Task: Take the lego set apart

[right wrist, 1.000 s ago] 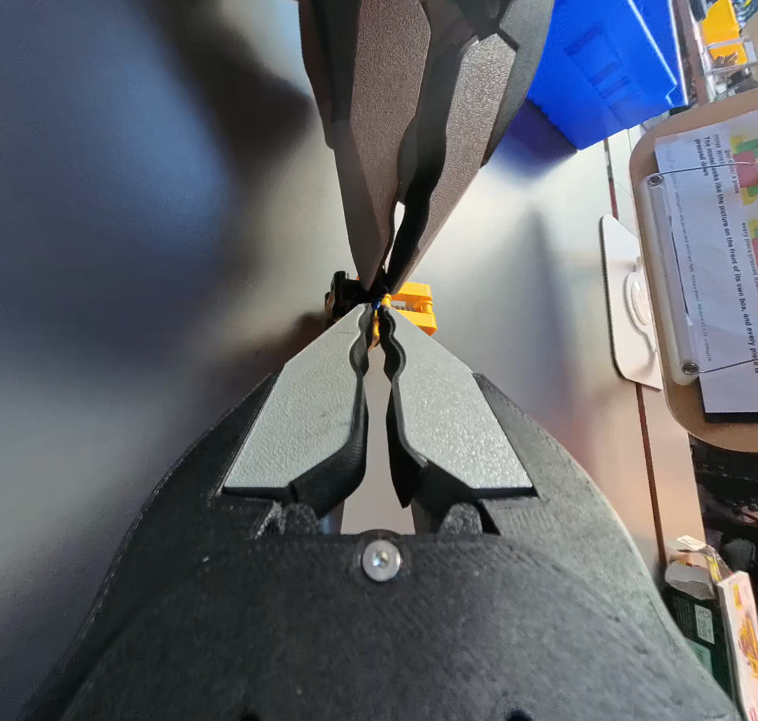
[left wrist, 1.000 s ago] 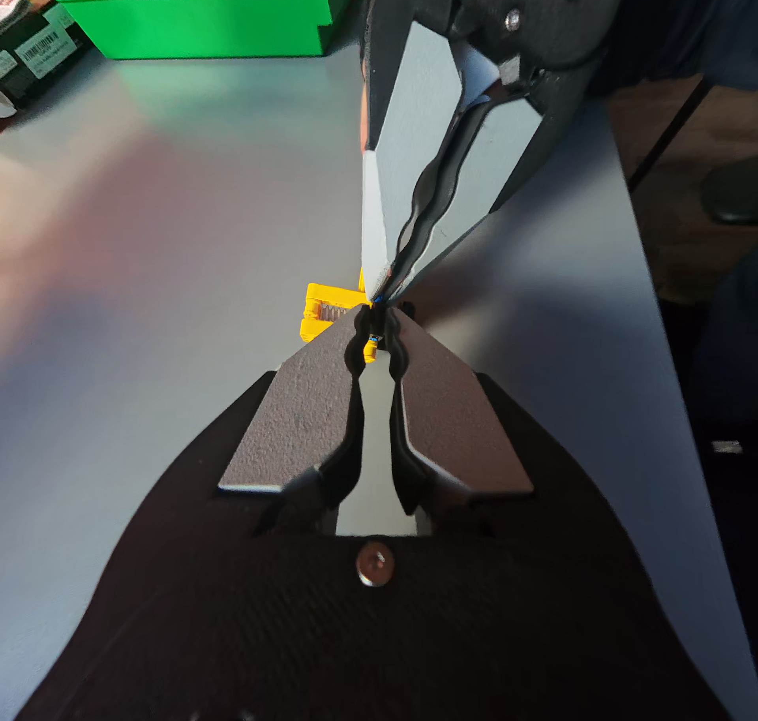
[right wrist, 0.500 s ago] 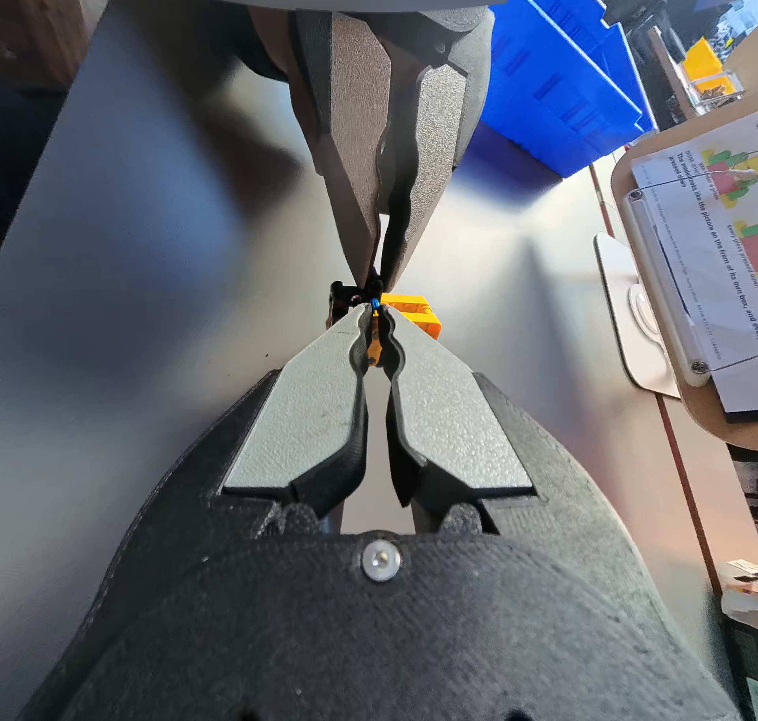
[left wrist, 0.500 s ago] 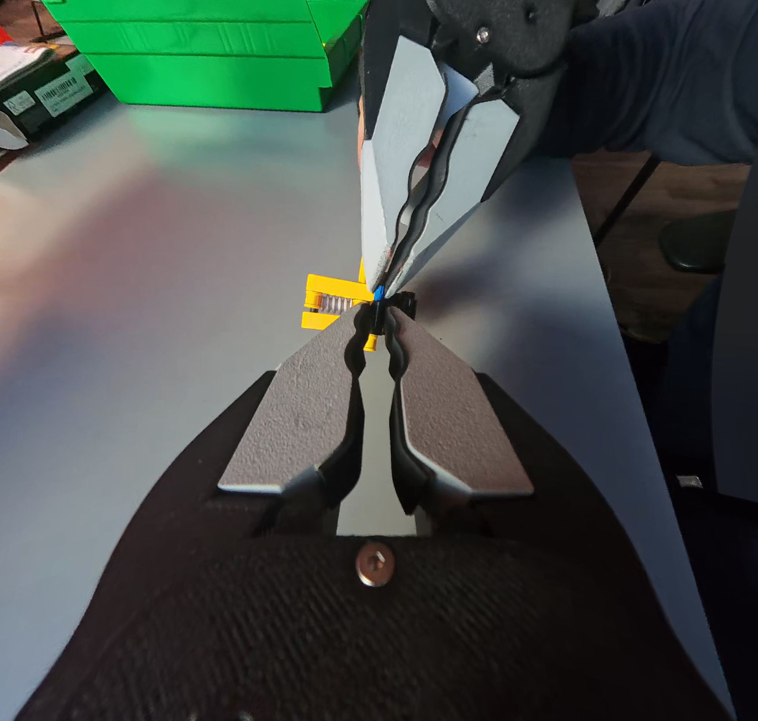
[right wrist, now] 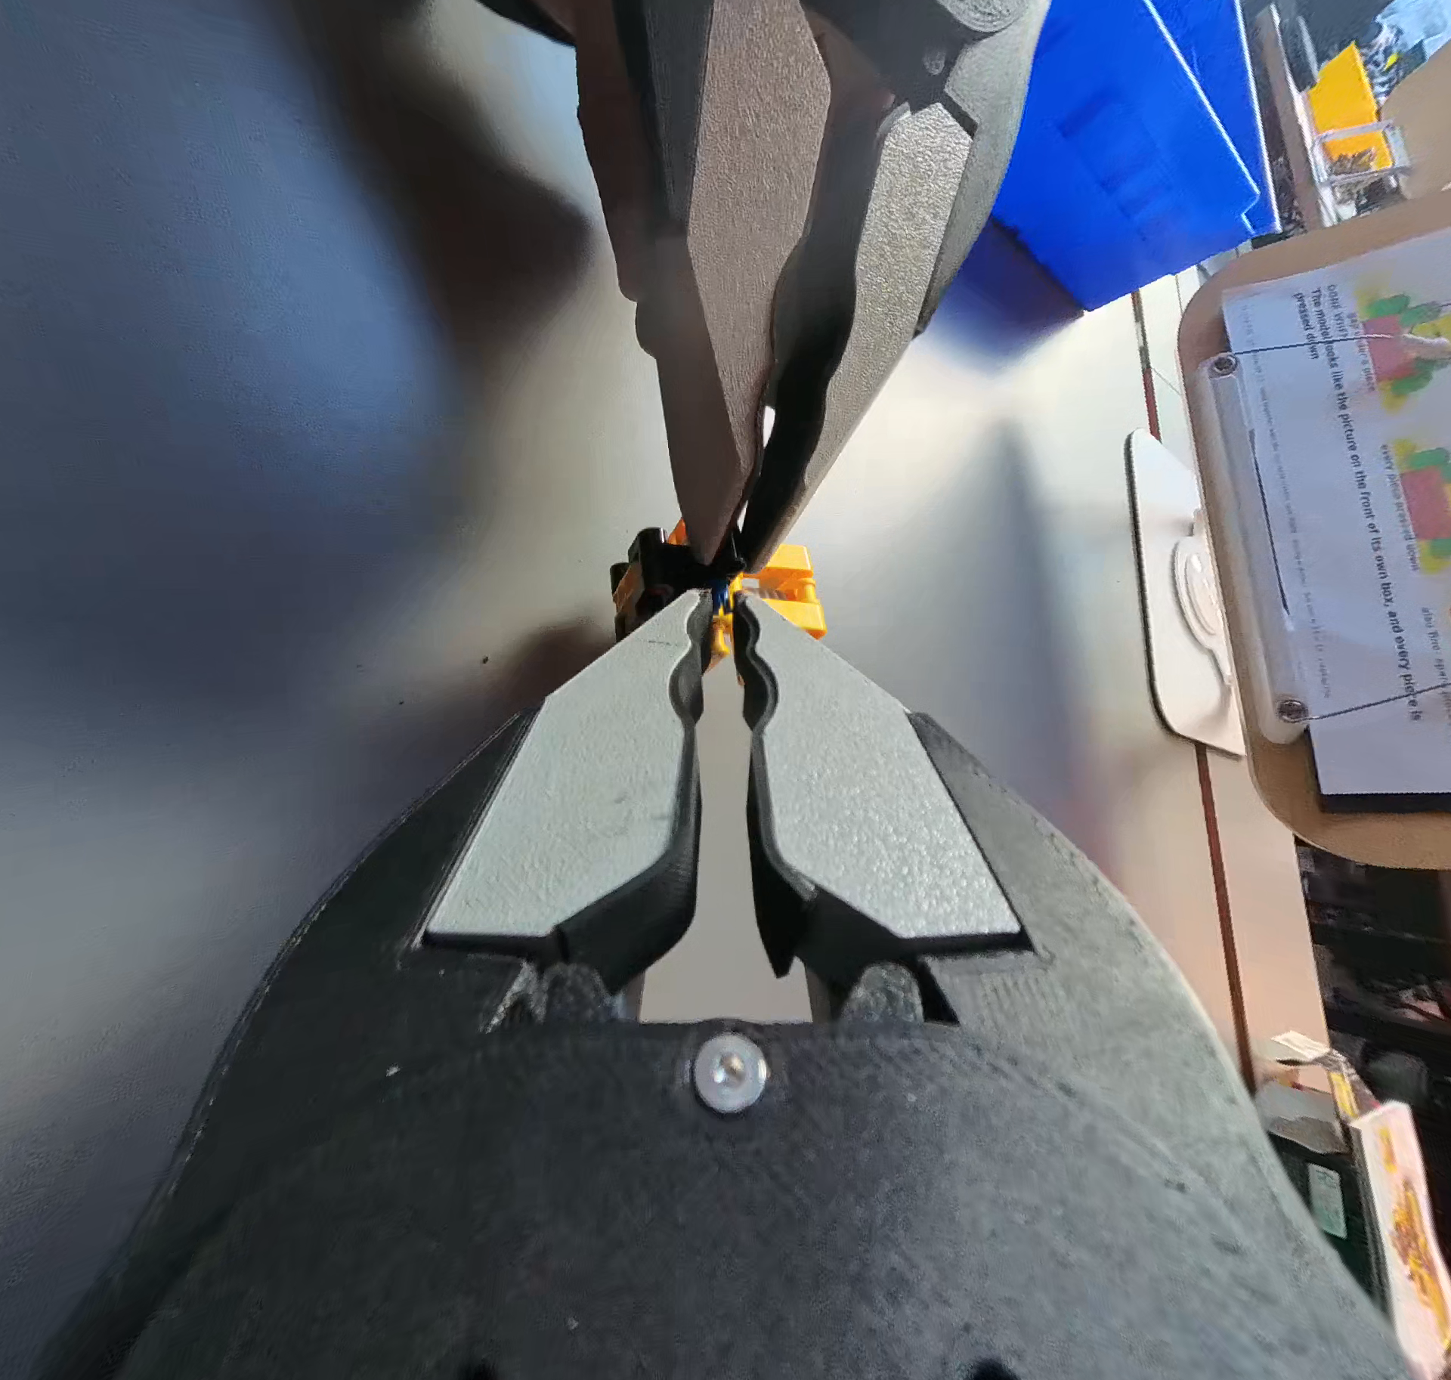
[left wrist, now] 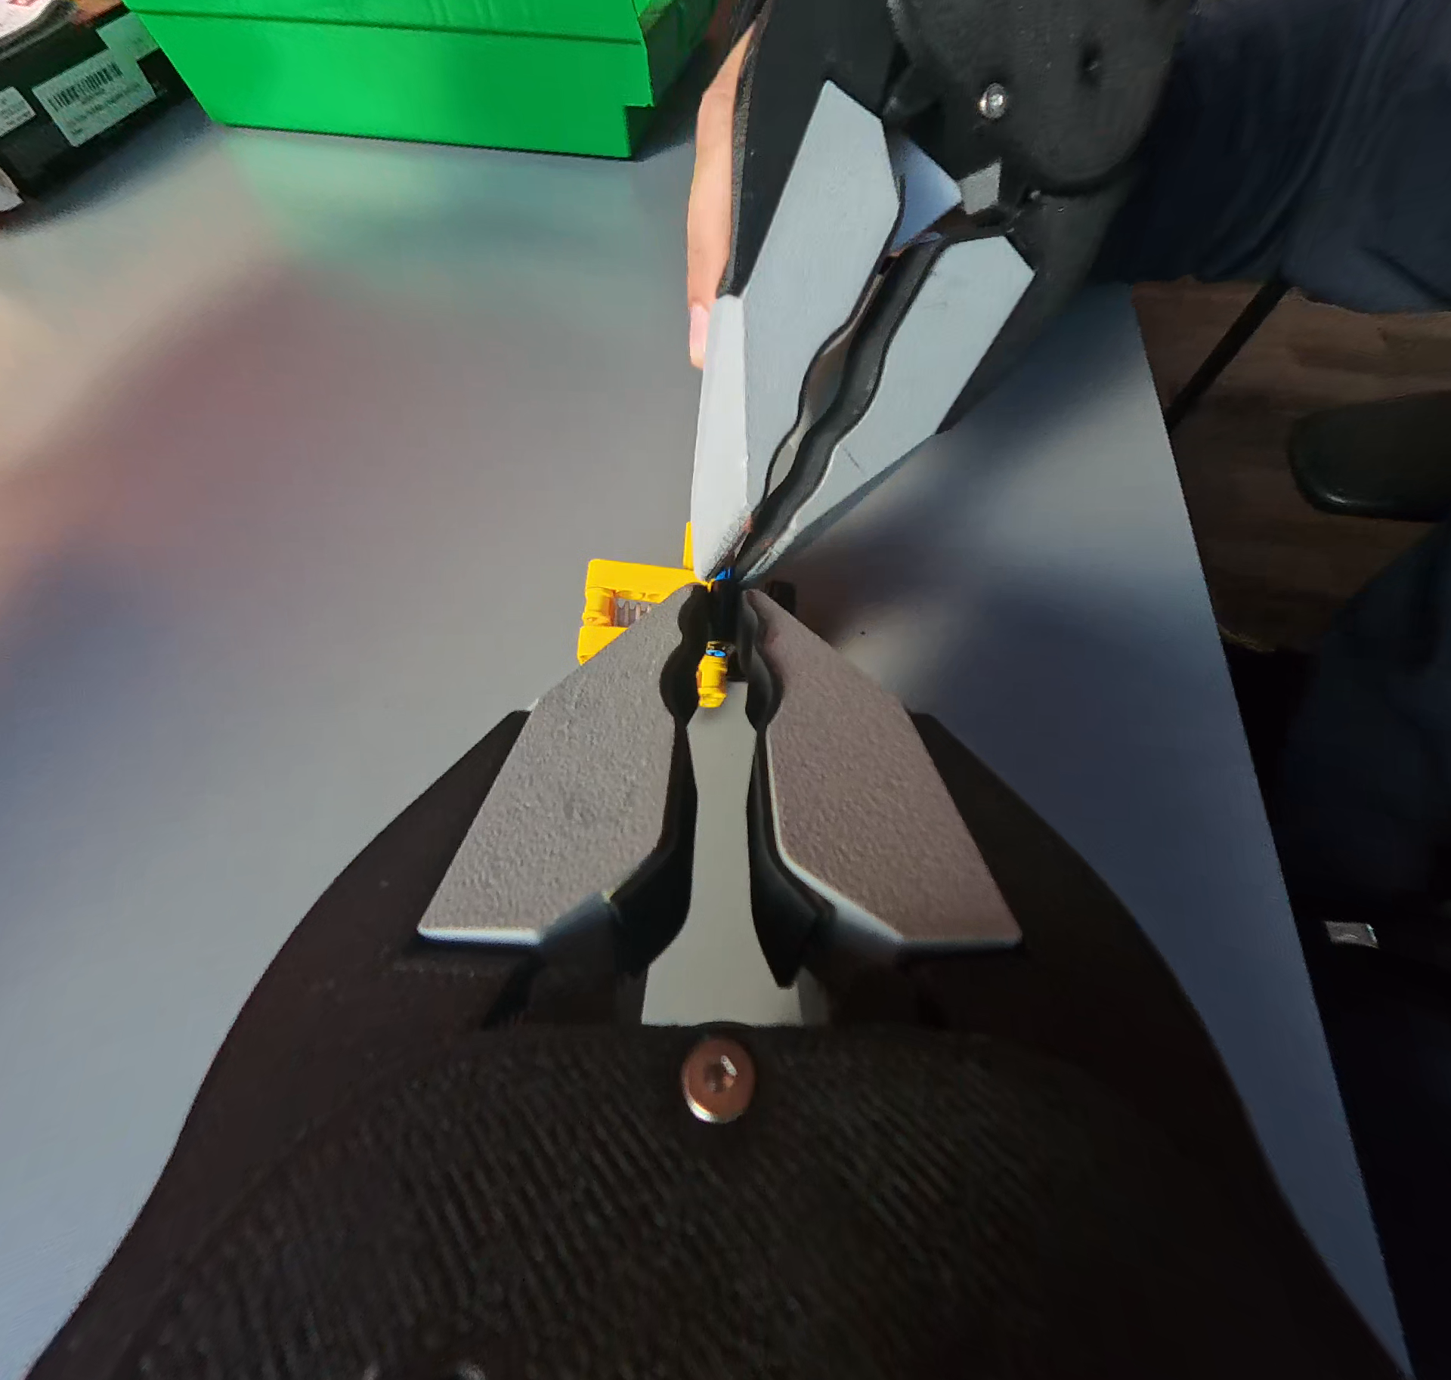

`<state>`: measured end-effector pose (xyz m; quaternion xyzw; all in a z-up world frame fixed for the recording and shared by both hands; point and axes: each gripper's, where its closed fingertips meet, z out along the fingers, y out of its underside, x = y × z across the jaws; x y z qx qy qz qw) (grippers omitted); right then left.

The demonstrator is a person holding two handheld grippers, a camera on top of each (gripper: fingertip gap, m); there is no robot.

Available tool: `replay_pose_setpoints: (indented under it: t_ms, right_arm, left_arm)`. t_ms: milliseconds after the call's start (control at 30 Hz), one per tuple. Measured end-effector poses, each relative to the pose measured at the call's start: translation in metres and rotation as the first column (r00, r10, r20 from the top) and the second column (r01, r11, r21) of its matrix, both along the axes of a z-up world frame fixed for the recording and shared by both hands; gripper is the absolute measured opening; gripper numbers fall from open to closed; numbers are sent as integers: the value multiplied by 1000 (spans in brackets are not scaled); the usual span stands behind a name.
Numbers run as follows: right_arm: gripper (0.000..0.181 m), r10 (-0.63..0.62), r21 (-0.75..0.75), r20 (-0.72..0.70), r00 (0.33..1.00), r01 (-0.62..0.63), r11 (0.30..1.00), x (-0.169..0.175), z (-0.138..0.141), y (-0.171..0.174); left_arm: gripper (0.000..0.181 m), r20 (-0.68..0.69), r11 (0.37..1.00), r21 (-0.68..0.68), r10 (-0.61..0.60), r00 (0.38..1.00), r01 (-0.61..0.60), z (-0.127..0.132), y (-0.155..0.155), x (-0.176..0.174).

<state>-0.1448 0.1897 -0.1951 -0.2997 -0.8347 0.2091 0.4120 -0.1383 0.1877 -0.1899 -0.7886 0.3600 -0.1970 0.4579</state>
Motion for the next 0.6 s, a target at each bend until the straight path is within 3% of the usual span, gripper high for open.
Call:
replay_pose_setpoints:
  t_ms: [133,233,367,500,600]
  right_arm:
    - [2,-14,127,25,1000,11,992,-3,-3,0]
    - [1,-34,127,82,996,24,992,-7,-13,-1]
    - [2,-69,146,44,997,62,987,-11,-12,5]
    - [1,40,-73,-55,998,-44,996,0,3,-11]
    - [2,6,-94,-47,999,-11,996,0,-2,-1]
  left_arm:
    - [5,-11,1000,-1,8,1000,-8,0,2,0]
    - [4,-3,999,-40,17,1000,-17,-6,1,0]
    - [4,-16,998,-43,41,999,-42,-10,4,-9]
    - [5,-57,998,44,-41,998,43,2,-8,0]
    - [8,-42,998,0,-68,997,68,8,-16,-11]
